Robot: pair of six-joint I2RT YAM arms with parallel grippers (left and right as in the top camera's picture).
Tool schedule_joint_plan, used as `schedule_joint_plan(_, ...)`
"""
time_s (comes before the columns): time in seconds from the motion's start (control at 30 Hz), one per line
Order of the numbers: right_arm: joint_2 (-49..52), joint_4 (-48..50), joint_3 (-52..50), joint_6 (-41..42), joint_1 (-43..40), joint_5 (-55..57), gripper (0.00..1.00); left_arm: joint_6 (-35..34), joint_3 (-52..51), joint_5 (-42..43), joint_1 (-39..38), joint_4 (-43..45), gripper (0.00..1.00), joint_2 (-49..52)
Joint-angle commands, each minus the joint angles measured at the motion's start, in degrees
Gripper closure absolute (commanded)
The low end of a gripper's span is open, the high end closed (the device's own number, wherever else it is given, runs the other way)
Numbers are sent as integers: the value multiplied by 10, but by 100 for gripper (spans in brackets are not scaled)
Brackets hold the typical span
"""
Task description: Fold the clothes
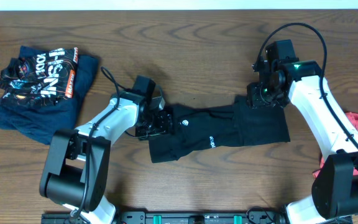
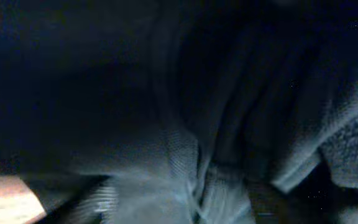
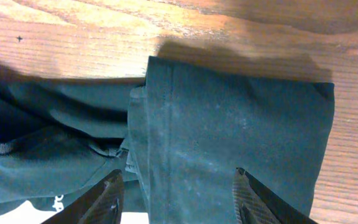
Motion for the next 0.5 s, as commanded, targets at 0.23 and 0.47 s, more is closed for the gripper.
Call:
schedule_joint_plan(0.23, 2, -4, 3, -5, -2, 6, 46, -4, -14, -13, 1, 21, 94, 17)
schedule_joint_plan(0.47, 2, -6, 3, -5, -2, 6, 46, 24, -13, -22, 57, -2, 94, -5)
